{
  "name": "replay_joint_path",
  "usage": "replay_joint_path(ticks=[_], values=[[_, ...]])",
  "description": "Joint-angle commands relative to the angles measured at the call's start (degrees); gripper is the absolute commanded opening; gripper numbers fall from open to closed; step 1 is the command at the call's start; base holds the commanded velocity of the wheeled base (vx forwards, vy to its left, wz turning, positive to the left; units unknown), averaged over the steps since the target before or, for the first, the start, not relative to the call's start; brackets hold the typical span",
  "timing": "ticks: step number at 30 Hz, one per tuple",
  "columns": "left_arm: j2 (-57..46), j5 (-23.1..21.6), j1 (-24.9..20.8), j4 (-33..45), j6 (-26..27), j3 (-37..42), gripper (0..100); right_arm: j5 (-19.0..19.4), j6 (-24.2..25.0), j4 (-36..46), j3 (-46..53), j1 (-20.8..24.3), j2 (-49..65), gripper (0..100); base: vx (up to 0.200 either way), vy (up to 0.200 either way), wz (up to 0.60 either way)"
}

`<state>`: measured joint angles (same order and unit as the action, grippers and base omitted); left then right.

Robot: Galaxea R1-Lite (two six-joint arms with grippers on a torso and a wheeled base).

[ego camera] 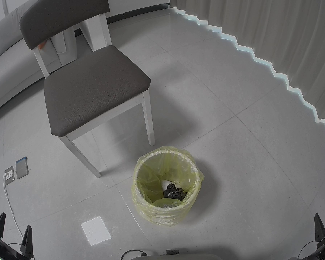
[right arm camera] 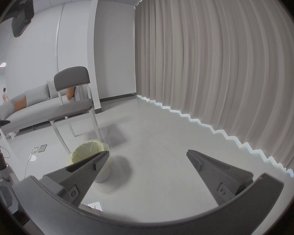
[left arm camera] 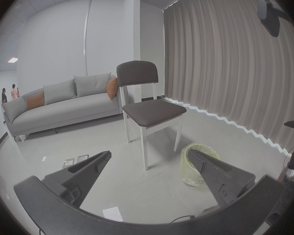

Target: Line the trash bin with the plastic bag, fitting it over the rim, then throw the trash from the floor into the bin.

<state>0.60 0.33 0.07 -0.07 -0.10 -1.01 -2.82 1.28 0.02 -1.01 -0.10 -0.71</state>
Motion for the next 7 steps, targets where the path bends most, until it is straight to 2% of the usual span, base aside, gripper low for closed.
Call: replay_joint_path(ticks=[1, 7], values=[[-0.60, 0.02, 0.01, -0.01, -0.08, 1.01, 100, 0.00, 0.04, -0.02, 1.01, -0.08, 0.71, 100, 0.000, 0.000, 0.00], [-0.60, 0.02, 0.01, -0.01, 0.01, 1.01, 100, 0.00, 0.57, -0.02, 1.01, -0.08, 0.71, 100, 0.000, 0.000, 0.00]])
